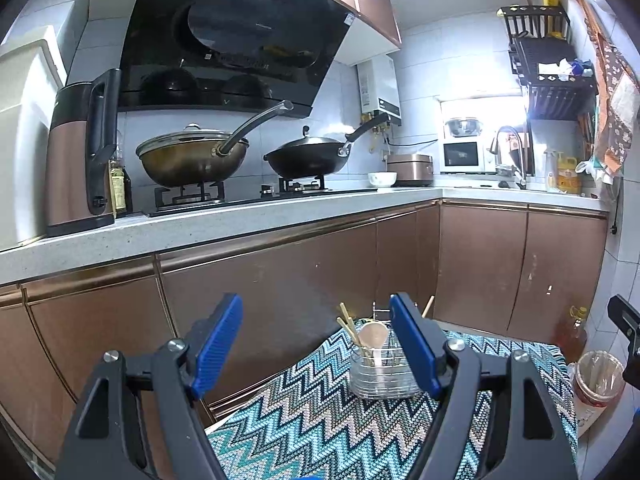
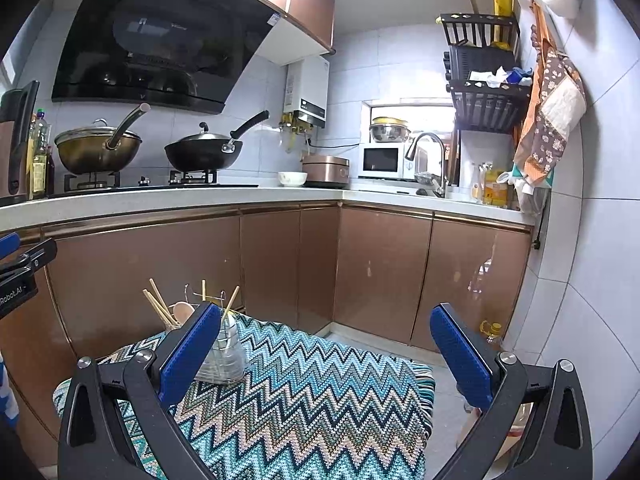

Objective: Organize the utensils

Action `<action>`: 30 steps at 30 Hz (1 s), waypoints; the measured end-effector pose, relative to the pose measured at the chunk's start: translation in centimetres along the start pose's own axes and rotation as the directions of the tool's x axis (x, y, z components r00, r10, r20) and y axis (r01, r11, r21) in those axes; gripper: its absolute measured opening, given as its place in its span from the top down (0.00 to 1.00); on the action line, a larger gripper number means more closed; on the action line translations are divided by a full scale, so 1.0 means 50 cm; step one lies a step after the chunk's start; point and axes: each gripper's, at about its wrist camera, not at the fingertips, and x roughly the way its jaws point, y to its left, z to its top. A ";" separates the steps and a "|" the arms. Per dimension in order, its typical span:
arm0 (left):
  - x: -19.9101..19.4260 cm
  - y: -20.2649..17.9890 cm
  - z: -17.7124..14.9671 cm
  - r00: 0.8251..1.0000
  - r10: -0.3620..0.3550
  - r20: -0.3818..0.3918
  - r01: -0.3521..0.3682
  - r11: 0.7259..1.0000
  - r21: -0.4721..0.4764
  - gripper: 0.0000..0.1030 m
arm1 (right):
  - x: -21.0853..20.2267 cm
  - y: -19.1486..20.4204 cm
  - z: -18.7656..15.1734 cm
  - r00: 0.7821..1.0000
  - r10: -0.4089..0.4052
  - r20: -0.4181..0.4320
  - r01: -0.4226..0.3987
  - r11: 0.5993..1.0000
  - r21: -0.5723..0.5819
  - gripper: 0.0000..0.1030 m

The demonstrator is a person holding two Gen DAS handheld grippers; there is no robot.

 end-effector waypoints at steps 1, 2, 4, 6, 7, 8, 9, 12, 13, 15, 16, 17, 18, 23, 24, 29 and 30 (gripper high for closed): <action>-0.001 -0.002 0.002 1.000 -0.002 0.003 0.002 1.000 0.003 0.28 | -0.001 -0.001 0.001 1.000 -0.003 0.001 0.003 1.000 0.000 0.00; -0.002 -0.005 0.004 1.000 -0.006 0.008 0.006 1.000 0.007 0.28 | -0.002 -0.001 0.002 1.000 -0.006 0.002 0.006 1.000 0.001 0.00; -0.008 -0.007 0.008 1.000 -0.012 0.019 0.012 1.000 0.012 0.28 | -0.004 -0.004 0.005 1.000 -0.013 0.007 0.013 1.000 0.002 0.00; -0.009 -0.007 0.015 0.999 -0.021 0.031 0.021 1.000 0.014 0.28 | -0.009 -0.006 0.009 1.000 -0.022 0.015 0.022 1.000 0.004 0.00; -0.011 -0.007 0.017 0.999 -0.026 0.036 0.025 1.000 0.013 0.28 | -0.012 -0.007 0.012 0.999 -0.028 0.022 0.028 1.000 0.005 0.00; -0.013 -0.008 0.019 0.999 -0.030 0.041 0.030 0.999 0.014 0.28 | -0.015 -0.007 0.014 0.999 -0.032 0.026 0.032 0.999 0.006 0.00; -0.013 -0.008 0.020 0.998 -0.034 0.043 0.033 0.999 0.015 0.28 | -0.017 -0.008 0.017 0.999 -0.037 0.030 0.037 0.999 0.007 0.00; -0.013 -0.008 0.023 0.998 -0.048 0.049 0.048 0.999 0.016 0.28 | -0.027 -0.008 0.024 0.998 -0.050 0.044 0.050 0.999 0.006 0.00; -0.013 -0.007 0.023 0.997 -0.053 0.049 0.053 0.998 0.016 0.28 | -0.029 -0.008 0.025 0.997 -0.054 0.047 0.054 0.999 0.006 0.00; -0.015 -0.006 0.025 0.997 -0.061 0.053 0.060 0.998 0.015 0.28 | -0.032 -0.008 0.027 0.997 -0.058 0.049 0.058 0.998 0.007 0.00; -0.016 -0.005 0.025 0.996 -0.064 0.056 0.063 0.998 0.016 0.28 | -0.034 -0.008 0.028 0.997 -0.061 0.050 0.060 0.998 0.007 0.00; -0.015 -0.003 0.026 0.996 -0.066 0.059 0.065 0.998 0.016 0.28 | -0.035 -0.007 0.029 0.997 -0.064 0.051 0.064 0.998 0.006 0.00; -0.016 -0.001 0.026 0.996 -0.069 0.061 0.068 0.998 0.015 0.28 | -0.037 -0.006 0.029 0.996 -0.067 0.051 0.067 0.998 0.004 0.00; -0.016 0.011 0.026 0.995 -0.074 0.065 0.074 0.997 0.002 0.28 | -0.041 0.001 0.029 0.996 -0.071 0.048 0.072 0.997 -0.007 0.00; -0.016 0.013 0.026 0.995 -0.073 0.064 0.073 0.997 -0.001 0.28 | -0.041 0.002 0.029 0.996 -0.070 0.047 0.071 0.997 -0.010 0.00; -0.019 0.018 0.028 0.995 -0.073 0.069 0.073 0.997 -0.001 0.28 | -0.043 0.006 0.030 0.997 -0.068 0.048 0.069 0.997 -0.016 0.00; -0.019 0.018 0.029 0.995 -0.074 0.069 0.074 0.997 0.002 0.28 | -0.043 0.006 0.030 0.996 -0.069 0.048 0.070 0.997 -0.015 0.00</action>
